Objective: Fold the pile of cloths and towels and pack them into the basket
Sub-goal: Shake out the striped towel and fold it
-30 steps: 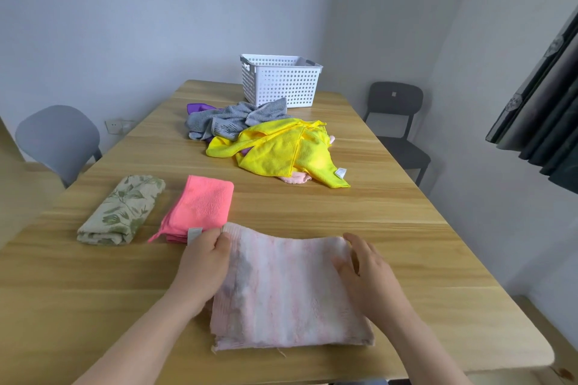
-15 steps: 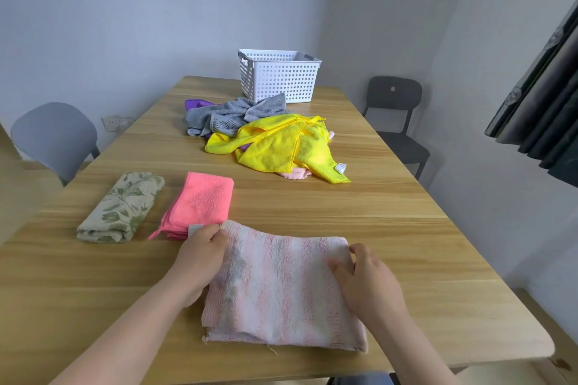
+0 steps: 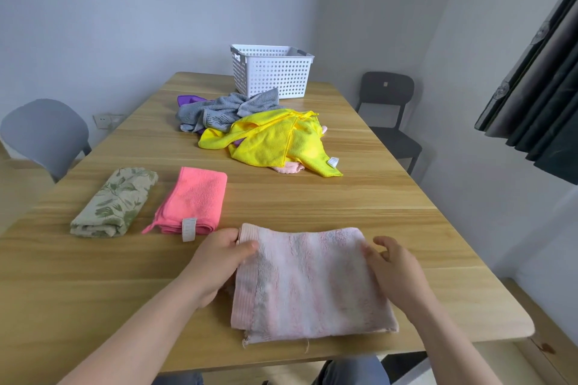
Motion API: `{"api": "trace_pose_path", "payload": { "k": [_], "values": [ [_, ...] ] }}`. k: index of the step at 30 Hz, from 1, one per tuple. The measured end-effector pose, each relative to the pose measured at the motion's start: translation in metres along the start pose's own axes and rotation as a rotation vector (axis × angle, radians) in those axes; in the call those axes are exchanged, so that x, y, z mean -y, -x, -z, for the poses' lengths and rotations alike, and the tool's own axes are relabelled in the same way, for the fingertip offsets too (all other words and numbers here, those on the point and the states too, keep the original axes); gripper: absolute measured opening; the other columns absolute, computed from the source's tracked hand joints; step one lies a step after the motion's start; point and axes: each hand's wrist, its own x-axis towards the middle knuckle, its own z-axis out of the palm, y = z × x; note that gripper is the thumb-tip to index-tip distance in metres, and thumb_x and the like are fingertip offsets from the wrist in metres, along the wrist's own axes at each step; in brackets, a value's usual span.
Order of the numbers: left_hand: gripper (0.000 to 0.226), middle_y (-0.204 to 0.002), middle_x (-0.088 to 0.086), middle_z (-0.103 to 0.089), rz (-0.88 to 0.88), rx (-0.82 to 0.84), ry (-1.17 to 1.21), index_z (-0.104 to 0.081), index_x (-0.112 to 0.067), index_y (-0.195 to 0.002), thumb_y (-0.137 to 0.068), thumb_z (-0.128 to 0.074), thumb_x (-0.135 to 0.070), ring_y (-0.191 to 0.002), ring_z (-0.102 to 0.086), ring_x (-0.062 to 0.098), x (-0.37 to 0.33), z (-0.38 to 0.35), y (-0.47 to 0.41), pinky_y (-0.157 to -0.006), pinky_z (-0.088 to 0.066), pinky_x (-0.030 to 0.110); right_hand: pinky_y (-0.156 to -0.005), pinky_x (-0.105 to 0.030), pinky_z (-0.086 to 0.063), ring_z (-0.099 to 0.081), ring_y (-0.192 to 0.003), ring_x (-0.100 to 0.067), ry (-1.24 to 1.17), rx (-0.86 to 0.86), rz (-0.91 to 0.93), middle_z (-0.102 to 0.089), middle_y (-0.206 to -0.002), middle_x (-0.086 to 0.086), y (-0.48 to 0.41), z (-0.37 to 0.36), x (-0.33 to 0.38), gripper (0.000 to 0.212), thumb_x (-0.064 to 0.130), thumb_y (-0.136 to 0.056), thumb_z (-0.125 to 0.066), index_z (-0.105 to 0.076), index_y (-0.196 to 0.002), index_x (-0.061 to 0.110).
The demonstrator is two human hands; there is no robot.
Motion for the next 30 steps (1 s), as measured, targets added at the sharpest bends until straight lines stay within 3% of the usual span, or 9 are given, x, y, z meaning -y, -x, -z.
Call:
{"api": "trace_pose_path", "payload": {
  "k": [2, 5, 8, 13, 17, 22, 25, 27, 30],
  "values": [
    [0.014, -0.091, 0.01, -0.072, -0.106, -0.041, -0.027, -0.071, -0.017, -0.085, -0.091, -0.058, -0.014, -0.088, -0.066, 0.026, -0.007, -0.007, 0.001, -0.085, -0.049, 0.043, -0.062, -0.03, -0.039, -0.057, -0.075, -0.018, 0.02, -0.026, 0.053, -0.058, -0.074, 0.004, 0.007, -0.004, -0.004, 0.045, 0.035, -0.099, -0.042, -0.039, -0.139, 0.015],
    [0.02, -0.087, 0.005, -0.073, -0.176, -0.037, -0.046, -0.07, -0.025, -0.086, -0.093, -0.053, -0.018, -0.083, -0.067, 0.024, -0.019, -0.018, 0.002, -0.078, -0.05, 0.04, -0.069, -0.035, -0.044, -0.06, -0.094, -0.026, 0.156, -0.12, 0.126, -0.064, -0.104, 0.0, 0.014, -0.018, -0.008, 0.042, 0.029, -0.099, -0.038, -0.032, -0.141, 0.021],
    [0.018, -0.083, 0.009, -0.071, -0.183, -0.056, -0.142, -0.068, -0.017, -0.085, -0.083, -0.056, -0.03, -0.076, -0.066, 0.026, -0.014, -0.009, 0.002, -0.072, -0.05, 0.041, -0.068, -0.033, -0.04, -0.058, -0.105, -0.027, 0.272, -0.173, 0.125, -0.059, -0.122, -0.001, 0.011, -0.025, -0.007, 0.043, 0.031, -0.098, -0.04, -0.031, -0.139, 0.024],
    [0.023, -0.056, 0.004, -0.052, -0.146, -0.152, -0.485, -0.053, -0.007, -0.07, -0.091, -0.057, -0.013, -0.049, -0.046, 0.011, 0.01, 0.011, 0.003, -0.051, -0.034, 0.026, -0.064, -0.031, -0.035, -0.06, -0.105, -0.024, 0.394, -0.182, 0.126, -0.057, -0.122, 0.001, 0.008, -0.026, -0.005, 0.046, 0.045, -0.097, -0.04, -0.032, -0.137, 0.025],
    [0.025, -0.075, 0.013, -0.068, -0.137, -0.173, -0.454, -0.06, -0.007, -0.078, -0.084, -0.056, -0.031, -0.072, -0.062, 0.027, 0.009, 0.011, 0.005, -0.069, -0.045, 0.041, -0.063, -0.03, -0.034, -0.061, -0.105, -0.022, 0.424, -0.197, 0.123, -0.056, -0.123, 0.001, 0.007, -0.027, -0.005, 0.045, 0.046, -0.097, -0.04, -0.035, -0.136, 0.024],
    [0.004, -0.076, 0.005, -0.065, -0.176, -0.266, -0.556, -0.057, -0.014, -0.09, -0.089, -0.058, -0.018, -0.078, -0.062, 0.024, 0.013, 0.009, 0.012, -0.06, -0.036, 0.033, -0.068, -0.031, -0.042, -0.06, -0.106, -0.022, 0.431, -0.203, 0.151, -0.055, -0.123, 0.002, 0.007, -0.028, -0.006, 0.045, 0.046, -0.096, -0.041, -0.039, -0.135, 0.023],
    [0.047, -0.085, 0.004, -0.058, -0.171, -0.27, -0.669, -0.04, -0.011, -0.13, -0.088, -0.059, -0.018, -0.08, -0.056, 0.021, 0.014, 0.007, 0.013, -0.062, -0.037, 0.029, -0.068, -0.031, -0.042, -0.06, -0.105, -0.023, 0.439, -0.196, 0.161, -0.055, -0.123, 0.001, 0.008, -0.028, -0.006, 0.044, 0.045, -0.096, -0.042, -0.04, -0.135, 0.023],
    [0.075, -0.113, 0.009, -0.051, -0.198, -0.282, -0.849, -0.016, -0.011, -0.147, -0.087, -0.06, -0.017, -0.103, -0.053, 0.026, 0.01, 0.002, 0.02, -0.084, -0.044, 0.033, -0.065, -0.031, -0.038, -0.06, -0.105, -0.023, 0.43, -0.187, 0.161, -0.054, -0.124, 0.001, 0.009, -0.028, -0.006, 0.046, 0.044, -0.096, -0.044, -0.039, -0.136, 0.023],
    [0.064, -0.135, 0.017, -0.044, -0.48, -0.35, -1.088, -0.034, -0.008, -0.142, -0.084, -0.06, -0.018, -0.124, -0.044, 0.036, 0.009, -0.014, 0.03, -0.101, -0.04, 0.047, -0.076, -0.032, -0.042, -0.053, -0.114, -0.027, 0.345, -0.2, 0.25, -0.05, -0.13, -0.003, 0.008, -0.025, -0.003, 0.048, 0.034, -0.095, -0.05, -0.041, -0.139, 0.02]
  ]
}}
